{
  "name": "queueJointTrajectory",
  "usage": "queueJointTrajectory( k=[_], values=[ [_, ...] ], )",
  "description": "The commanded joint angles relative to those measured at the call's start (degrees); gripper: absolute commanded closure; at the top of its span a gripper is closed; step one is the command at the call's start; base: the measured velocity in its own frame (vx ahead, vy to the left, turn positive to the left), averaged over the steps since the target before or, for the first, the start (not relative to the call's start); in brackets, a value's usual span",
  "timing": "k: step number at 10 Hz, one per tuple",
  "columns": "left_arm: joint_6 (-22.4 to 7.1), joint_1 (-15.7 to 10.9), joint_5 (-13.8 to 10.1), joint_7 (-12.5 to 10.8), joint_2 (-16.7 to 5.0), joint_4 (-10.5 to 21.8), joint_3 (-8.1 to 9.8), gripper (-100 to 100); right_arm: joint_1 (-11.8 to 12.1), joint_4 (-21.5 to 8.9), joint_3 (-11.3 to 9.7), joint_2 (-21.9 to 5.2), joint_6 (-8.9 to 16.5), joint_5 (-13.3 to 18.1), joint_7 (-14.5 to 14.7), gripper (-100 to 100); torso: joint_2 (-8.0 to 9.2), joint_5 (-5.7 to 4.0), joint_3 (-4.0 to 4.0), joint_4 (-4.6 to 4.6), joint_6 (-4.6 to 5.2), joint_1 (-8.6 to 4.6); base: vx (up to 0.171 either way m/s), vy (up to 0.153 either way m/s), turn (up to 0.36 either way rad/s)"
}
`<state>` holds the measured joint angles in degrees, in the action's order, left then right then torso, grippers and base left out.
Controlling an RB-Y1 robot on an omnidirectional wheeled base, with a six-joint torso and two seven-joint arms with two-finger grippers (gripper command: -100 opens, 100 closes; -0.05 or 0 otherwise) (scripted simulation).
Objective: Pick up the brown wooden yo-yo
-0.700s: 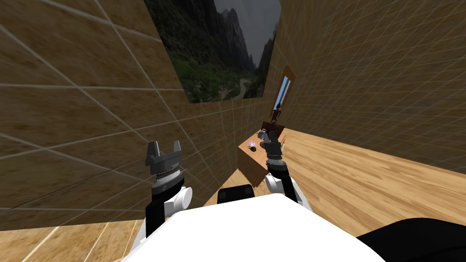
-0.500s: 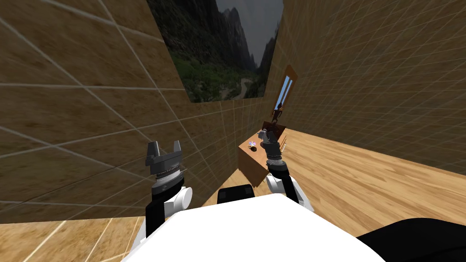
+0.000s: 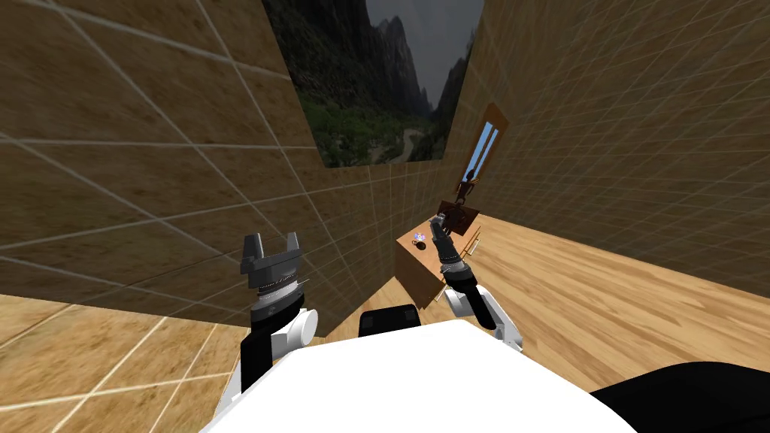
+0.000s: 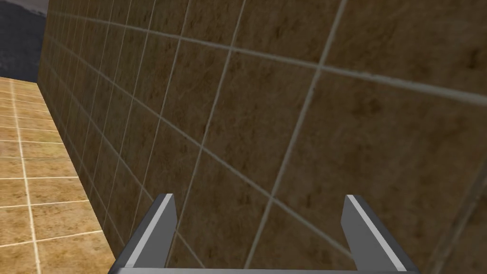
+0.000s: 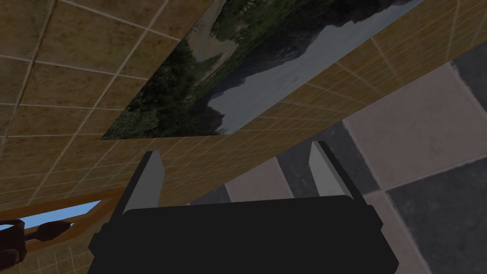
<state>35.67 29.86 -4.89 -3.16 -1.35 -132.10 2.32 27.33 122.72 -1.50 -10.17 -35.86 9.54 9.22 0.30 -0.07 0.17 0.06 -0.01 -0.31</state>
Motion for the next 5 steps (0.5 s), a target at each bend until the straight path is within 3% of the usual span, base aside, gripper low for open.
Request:
queueJointTrajectory(
  k=[1,5],
  values=[
    [0.00,0.00,0.00,0.00,0.00,0.00,0.00,0,-0.90,-2.66,0.64,-2.86,-0.63,1.36,2.16,-100,0.00,0.00,0.00,0.00,0.00,0.00,-0.103,-0.074,0.177],
    [0.00,0.00,0.00,0.00,0.00,0.00,0.00,0,-4.09,-10.00,1.82,-9.90,-0.85,6.09,8.32,-100,0.00,-0.01,0.00,0.00,-0.01,-0.04,-0.094,-0.065,0.250]
  ],
)
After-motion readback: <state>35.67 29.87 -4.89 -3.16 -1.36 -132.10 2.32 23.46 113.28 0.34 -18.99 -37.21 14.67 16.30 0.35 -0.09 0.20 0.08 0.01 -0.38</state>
